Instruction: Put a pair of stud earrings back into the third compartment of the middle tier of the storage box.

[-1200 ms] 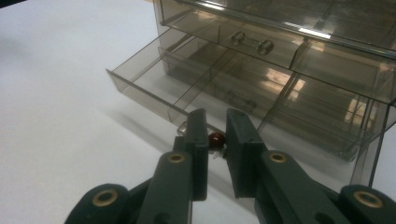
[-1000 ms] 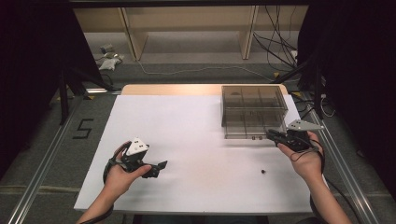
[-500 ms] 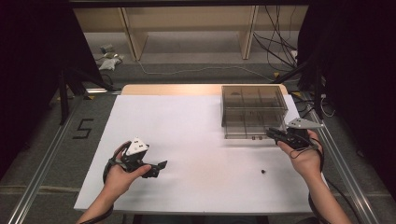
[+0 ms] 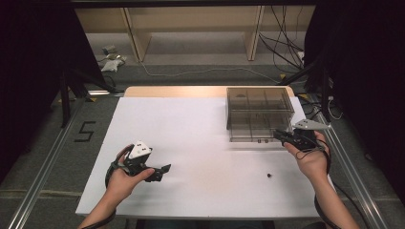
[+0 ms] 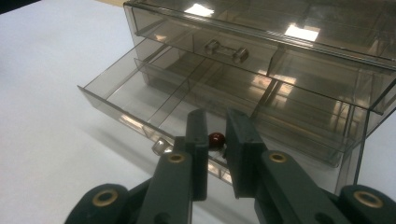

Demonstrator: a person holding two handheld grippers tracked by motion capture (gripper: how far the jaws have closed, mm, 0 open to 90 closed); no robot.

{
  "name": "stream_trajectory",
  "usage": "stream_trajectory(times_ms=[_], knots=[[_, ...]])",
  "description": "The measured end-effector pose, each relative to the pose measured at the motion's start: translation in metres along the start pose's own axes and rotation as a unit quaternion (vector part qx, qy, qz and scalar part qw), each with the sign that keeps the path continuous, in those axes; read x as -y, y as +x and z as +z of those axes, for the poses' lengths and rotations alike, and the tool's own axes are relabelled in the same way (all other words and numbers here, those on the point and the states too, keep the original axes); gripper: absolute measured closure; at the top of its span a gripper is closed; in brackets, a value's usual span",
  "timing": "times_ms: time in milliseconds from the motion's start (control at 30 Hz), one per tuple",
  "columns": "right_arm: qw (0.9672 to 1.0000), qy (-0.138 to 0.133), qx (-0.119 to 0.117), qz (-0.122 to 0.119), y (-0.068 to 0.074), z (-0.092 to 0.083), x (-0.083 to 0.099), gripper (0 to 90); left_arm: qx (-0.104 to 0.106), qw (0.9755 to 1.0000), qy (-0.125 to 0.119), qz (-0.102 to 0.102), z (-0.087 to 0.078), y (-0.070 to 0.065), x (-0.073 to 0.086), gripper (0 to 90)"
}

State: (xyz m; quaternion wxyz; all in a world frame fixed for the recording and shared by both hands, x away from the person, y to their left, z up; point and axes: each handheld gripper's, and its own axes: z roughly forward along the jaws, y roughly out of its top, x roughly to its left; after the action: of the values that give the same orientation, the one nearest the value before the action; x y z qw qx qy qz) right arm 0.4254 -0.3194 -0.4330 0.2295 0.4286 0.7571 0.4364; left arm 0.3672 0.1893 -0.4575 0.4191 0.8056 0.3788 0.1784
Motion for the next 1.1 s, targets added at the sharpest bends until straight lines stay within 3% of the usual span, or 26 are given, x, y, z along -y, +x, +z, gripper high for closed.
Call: stream_trajectory(times_ms=[1100], knots=[[0.9997, -0.003, 0.015, 0.017, -0.01, 0.009, -0.004, 80.0, 0.0, 1.0, 0.0, -0.002, 0.001, 0.0, 0.0, 5.4]])
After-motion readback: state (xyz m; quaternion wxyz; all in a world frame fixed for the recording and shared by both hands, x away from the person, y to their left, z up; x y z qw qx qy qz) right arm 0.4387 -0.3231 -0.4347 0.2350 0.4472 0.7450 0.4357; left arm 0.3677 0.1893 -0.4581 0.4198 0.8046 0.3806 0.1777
